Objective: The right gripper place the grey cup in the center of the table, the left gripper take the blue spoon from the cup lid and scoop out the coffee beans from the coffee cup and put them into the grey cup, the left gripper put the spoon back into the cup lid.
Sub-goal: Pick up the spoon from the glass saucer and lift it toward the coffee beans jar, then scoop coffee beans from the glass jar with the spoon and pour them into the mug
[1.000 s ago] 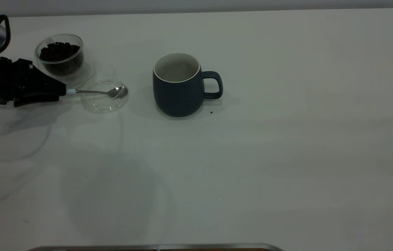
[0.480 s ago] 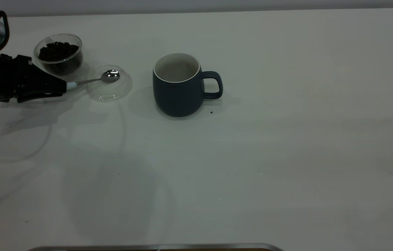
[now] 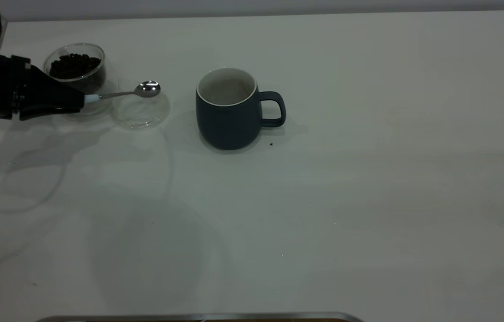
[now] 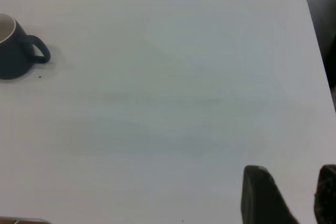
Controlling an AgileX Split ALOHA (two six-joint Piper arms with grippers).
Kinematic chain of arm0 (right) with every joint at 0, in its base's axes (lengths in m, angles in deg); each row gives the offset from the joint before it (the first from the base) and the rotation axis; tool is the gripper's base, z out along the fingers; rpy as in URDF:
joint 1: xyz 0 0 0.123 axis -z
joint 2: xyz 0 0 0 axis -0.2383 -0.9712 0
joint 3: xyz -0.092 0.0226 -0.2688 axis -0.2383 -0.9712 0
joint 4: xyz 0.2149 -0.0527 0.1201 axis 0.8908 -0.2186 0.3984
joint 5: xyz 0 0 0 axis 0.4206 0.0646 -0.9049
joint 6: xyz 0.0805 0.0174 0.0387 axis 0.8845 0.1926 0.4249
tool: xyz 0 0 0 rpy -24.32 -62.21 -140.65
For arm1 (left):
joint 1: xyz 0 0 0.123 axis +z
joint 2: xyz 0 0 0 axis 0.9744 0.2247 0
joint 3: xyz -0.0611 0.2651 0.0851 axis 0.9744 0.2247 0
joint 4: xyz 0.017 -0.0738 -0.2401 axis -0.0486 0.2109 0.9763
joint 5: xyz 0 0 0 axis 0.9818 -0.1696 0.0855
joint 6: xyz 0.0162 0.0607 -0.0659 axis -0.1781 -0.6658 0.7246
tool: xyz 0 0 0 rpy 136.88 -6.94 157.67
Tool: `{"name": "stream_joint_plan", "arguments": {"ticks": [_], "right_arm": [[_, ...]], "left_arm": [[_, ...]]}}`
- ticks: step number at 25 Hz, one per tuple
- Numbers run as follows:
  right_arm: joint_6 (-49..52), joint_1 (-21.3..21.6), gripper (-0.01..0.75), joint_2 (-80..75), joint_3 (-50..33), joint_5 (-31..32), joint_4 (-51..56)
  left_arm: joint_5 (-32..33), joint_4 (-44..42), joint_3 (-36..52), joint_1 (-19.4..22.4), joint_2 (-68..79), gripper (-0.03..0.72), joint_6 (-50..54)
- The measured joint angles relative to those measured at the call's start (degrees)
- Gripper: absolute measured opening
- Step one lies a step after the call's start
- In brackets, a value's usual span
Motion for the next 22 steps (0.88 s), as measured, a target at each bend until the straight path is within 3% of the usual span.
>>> {"name": "stream_joint_plan", "arguments": {"ticks": [11, 16, 22], "right_arm": [[0.0, 0.0, 0.281, 0.1, 0.0, 0.0, 0.0], [0.0, 0.0, 0.281, 0.1, 0.0, 0.0, 0.0], [0.0, 0.0, 0.281, 0.1, 0.0, 0.0, 0.0]], "left_arm": [[8.4, -9.8, 0.0, 1.9, -10.1, 0.131, 8.8], [7.5, -9.6, 0.0, 6.1, -15.7, 0.131, 10.7], [2.0, -9.6, 0.0, 12.2, -16.1, 0.131, 15.7]]}}
